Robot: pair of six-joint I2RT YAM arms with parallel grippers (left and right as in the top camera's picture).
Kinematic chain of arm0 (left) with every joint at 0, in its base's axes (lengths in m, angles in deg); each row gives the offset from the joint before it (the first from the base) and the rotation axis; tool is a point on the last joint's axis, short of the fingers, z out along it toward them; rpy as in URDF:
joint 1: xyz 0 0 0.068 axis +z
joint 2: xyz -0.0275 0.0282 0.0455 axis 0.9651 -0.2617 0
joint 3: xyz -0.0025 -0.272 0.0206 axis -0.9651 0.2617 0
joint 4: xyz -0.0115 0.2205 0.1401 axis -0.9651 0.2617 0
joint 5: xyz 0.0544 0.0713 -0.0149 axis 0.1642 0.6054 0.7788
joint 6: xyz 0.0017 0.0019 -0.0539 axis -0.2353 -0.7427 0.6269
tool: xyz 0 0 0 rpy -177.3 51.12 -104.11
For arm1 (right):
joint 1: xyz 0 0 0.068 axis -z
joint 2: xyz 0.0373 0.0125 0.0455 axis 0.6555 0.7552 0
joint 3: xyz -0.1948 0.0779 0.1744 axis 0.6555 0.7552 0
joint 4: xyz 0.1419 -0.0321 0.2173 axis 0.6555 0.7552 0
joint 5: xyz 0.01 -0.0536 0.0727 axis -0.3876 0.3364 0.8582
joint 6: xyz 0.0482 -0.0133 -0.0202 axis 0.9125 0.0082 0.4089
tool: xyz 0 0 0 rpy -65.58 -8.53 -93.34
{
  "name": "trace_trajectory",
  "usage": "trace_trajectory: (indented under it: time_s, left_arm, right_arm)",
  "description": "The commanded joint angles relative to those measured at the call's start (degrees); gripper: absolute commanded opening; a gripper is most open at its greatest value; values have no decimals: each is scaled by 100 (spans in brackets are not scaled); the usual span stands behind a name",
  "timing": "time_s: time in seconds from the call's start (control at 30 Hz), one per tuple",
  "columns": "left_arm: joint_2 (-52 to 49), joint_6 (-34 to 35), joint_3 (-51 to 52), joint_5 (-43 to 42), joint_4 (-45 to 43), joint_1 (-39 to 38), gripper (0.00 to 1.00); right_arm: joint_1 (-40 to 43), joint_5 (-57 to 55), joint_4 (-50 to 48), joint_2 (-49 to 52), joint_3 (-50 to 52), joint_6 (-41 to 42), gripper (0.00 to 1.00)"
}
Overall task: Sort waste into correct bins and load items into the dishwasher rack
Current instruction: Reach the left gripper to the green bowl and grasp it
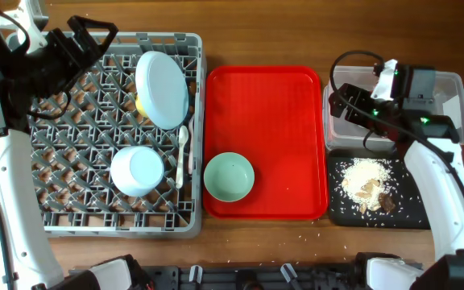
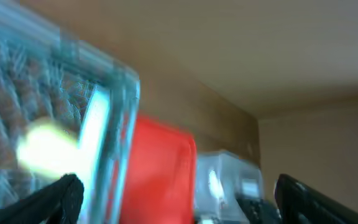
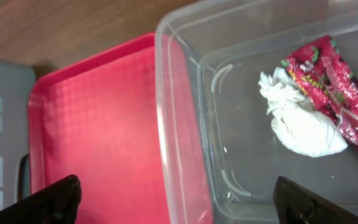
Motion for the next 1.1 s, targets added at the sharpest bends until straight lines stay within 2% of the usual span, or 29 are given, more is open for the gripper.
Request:
trace_trajectory:
  time_s: [0.0,0.03,0.07,0.13,0.2,0.23,0.3,0.33,0.37,0.4,0.43,0.57,0.63,0.77,0.8,0.87,0.97,1.07]
  left_arm:
    - [-22,122,2,-590,767,-4,99]
    - [-20,-24,2,-625,1001,-33,88]
    - [-17,-201,2,-623,1250,-107,70]
    - [-15,-813,2,-262,2081,-538,49]
    - [-15,-831,4,1189,2702,-1309,19]
    - [-17,-761,22,1703,2796,-1631,13]
    - [-17,-197,162,3003,2761,-2446,12]
    - [-26,122,256,3340,2669,-2833,13]
    - [-28,339,369,3488,2522,-3204,18]
    - [-37,398,463,3504,2306,-3576,45]
    - [-57,398,468,3547,2140,-3816,52]
    - [-96,767,485,3567,1777,-4450,38]
    - [-157,763,645,3609,1663,-4798,55]
    - [-269,763,1421,3779,1032,-5477,55]
    - [-306,763,1628,3893,857,-5624,52]
    - [-413,767,1956,3991,492,-5801,41]
    - [-647,763,2463,4124,-330,-5963,36]
    - [-804,765,2715,4074,-758,-6026,32]
  right_arm:
    - [11,98,0,131,-107,-31,100]
    - [11,98,0,131,-107,-33,100]
    - [11,98,-2,131,-107,-31,100]
    - [13,98,-2,131,-107,-31,100]
    - [13,98,-2,131,-107,-33,100]
    - [13,98,0,131,-107,-33,100]
    - [11,98,-2,136,-107,-33,100]
    - [11,98,0,136,-107,-31,100]
    - [11,98,0,136,-107,-33,100]
    - [11,98,-2,136,-107,-31,100]
    - [11,98,-2,136,-107,-33,100]
    - [11,98,0,136,-107,-31,100]
    - [11,98,0,136,-107,-31,100]
    - [13,98,0,136,-107,-33,100]
    - [13,98,-2,136,-107,-33,100]
    - [11,98,-2,136,-107,-33,100]
    - [11,98,0,136,-107,-33,100]
    - [13,98,-2,136,-107,-33,100]
